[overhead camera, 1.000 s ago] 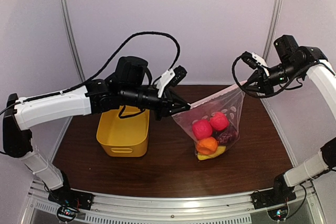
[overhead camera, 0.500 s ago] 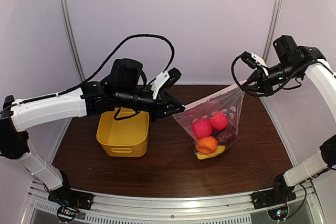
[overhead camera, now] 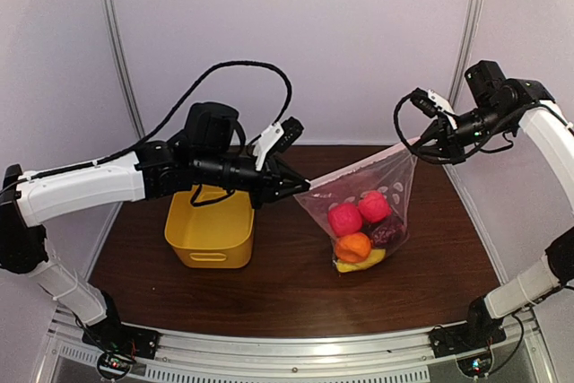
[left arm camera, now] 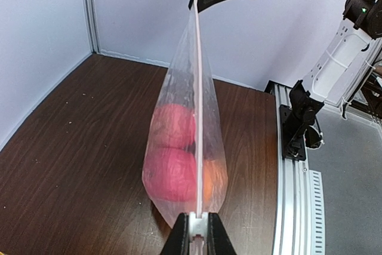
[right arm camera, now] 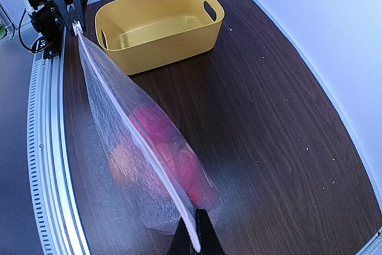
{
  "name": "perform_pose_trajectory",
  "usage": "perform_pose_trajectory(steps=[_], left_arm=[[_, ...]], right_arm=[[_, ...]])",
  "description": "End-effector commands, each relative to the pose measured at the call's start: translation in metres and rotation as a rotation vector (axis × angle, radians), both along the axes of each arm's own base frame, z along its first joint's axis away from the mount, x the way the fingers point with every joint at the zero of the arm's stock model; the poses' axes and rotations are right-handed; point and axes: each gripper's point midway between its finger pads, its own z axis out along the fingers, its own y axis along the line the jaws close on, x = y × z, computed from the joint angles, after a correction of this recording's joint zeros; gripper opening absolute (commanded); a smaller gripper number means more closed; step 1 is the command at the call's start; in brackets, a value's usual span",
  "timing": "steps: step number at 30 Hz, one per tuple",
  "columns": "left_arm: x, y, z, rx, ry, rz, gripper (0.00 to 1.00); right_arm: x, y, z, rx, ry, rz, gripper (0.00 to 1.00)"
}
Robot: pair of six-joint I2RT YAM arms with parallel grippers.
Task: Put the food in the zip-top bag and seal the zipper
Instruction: Zip the zipper of the food storage bag, then set the zipper food storage bag at the center of the board.
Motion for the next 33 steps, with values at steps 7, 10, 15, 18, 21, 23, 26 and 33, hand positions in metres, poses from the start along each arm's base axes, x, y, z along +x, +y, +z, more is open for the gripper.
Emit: perform_pose_trajectory(steps=[7, 10, 15, 18, 21, 23, 26, 33], left_arm=[[-0.001, 0.018, -0.011, 0.063, 0.028, 0.003, 0.33], [0.009, 0.011, 0.004, 0.036, -0.003, 0.027, 0.56], [0.026, 0.012, 0.026, 0.026, -0.074, 0.097, 0.97], [0.029, 0.017, 0.031, 0.028, -0.093, 0.123, 0.98], [0.03, 0.023, 0.033, 0.026, -0.09, 0.153, 0.98], [0.031, 0.03, 0.033, 0.031, -0.095, 0.185, 0.98], [0.032, 0.043, 0.031, 0.037, -0.112, 0.236, 0.98], [0.025, 0.052, 0.021, 0.049, -0.113, 0.23, 0.98]], right_arm=[[0.019, -0.013, 0.003, -0.006, -0.036, -0.069, 0.0], [0.021, -0.004, 0.011, 0.029, -0.037, -0.06, 0.0], [0.064, 0.0, 0.033, 0.075, -0.077, -0.154, 0.0], [0.098, 0.0, 0.043, 0.096, -0.097, -0.213, 0.0], [0.12, 0.003, 0.058, 0.124, -0.128, -0.231, 0.0], [0.126, 0.005, 0.068, 0.146, -0.15, -0.232, 0.0], [0.119, 0.01, 0.072, 0.168, -0.164, -0.193, 0.0], [0.027, 0.018, -0.016, 0.017, -0.069, -0.009, 0.0]])
